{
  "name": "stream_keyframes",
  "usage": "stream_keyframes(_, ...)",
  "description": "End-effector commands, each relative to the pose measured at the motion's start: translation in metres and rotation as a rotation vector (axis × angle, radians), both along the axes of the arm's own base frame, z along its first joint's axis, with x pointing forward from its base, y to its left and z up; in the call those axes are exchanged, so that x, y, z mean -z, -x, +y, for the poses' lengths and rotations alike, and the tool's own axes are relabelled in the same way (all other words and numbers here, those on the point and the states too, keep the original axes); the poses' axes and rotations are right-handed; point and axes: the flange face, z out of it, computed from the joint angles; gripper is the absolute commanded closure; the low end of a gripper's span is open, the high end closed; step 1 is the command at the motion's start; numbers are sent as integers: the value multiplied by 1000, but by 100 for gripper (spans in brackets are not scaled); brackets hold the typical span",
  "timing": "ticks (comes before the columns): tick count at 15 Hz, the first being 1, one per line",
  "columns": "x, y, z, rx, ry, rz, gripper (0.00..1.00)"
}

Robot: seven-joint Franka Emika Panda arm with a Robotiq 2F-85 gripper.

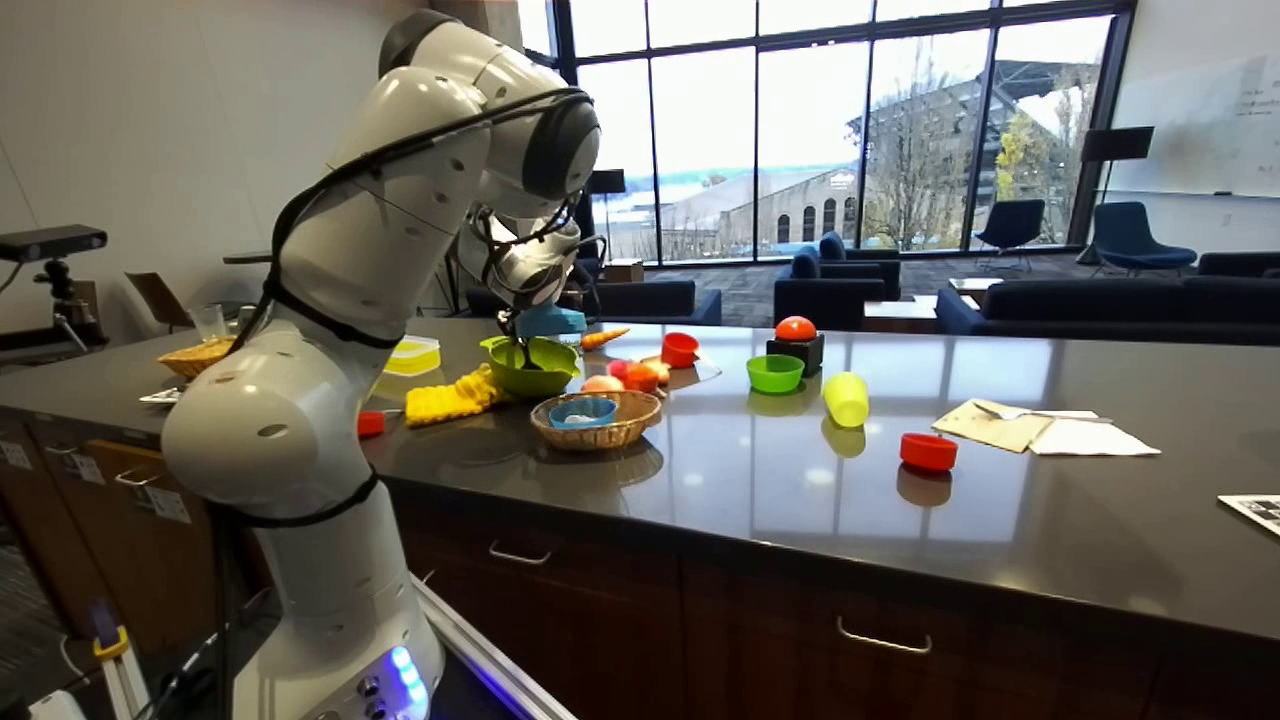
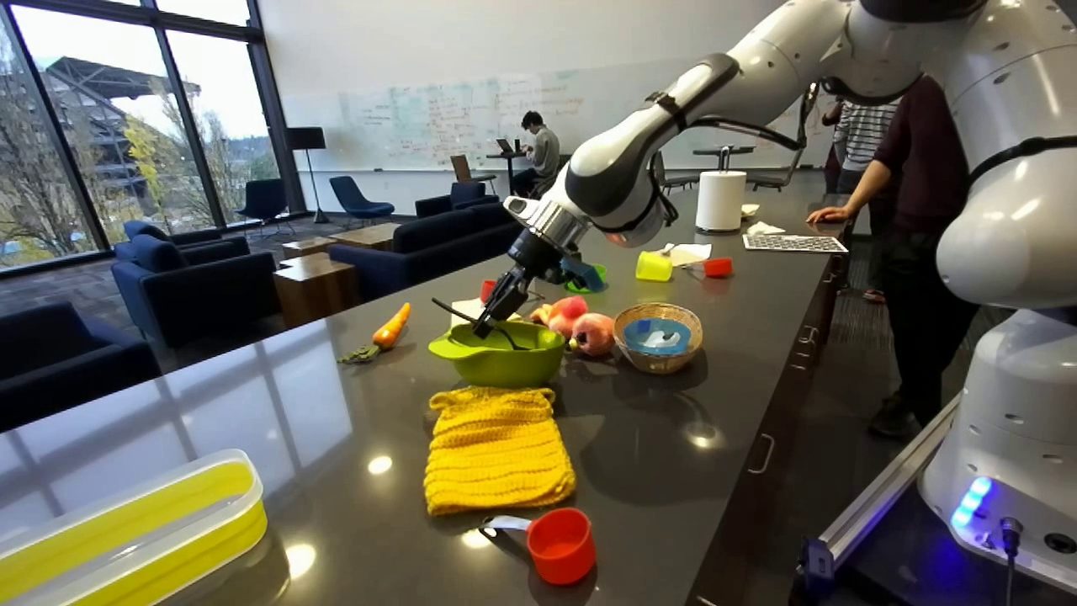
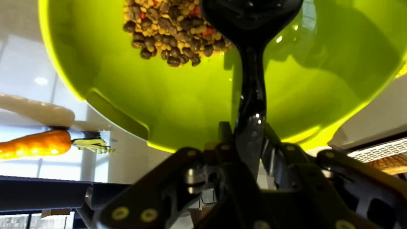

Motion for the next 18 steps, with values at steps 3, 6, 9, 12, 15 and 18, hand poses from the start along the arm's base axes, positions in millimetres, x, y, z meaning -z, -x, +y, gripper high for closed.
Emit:
stream_keyframes(3,-40,-6,25,-166,-2,-95,94)
stream_keyframes(6,-68,-9,31,-264,-43,-116,94)
stream_keyframes(9,-81,-19,22,-332,-100,-123,94)
stream_keyframes(12,-74,-32,6,-395,-171,-113,94)
stream_keyframes(15,-55,-45,-14,-472,-257,-73,94)
stream_keyframes(18,-38,-50,-25,-557,-345,0,94)
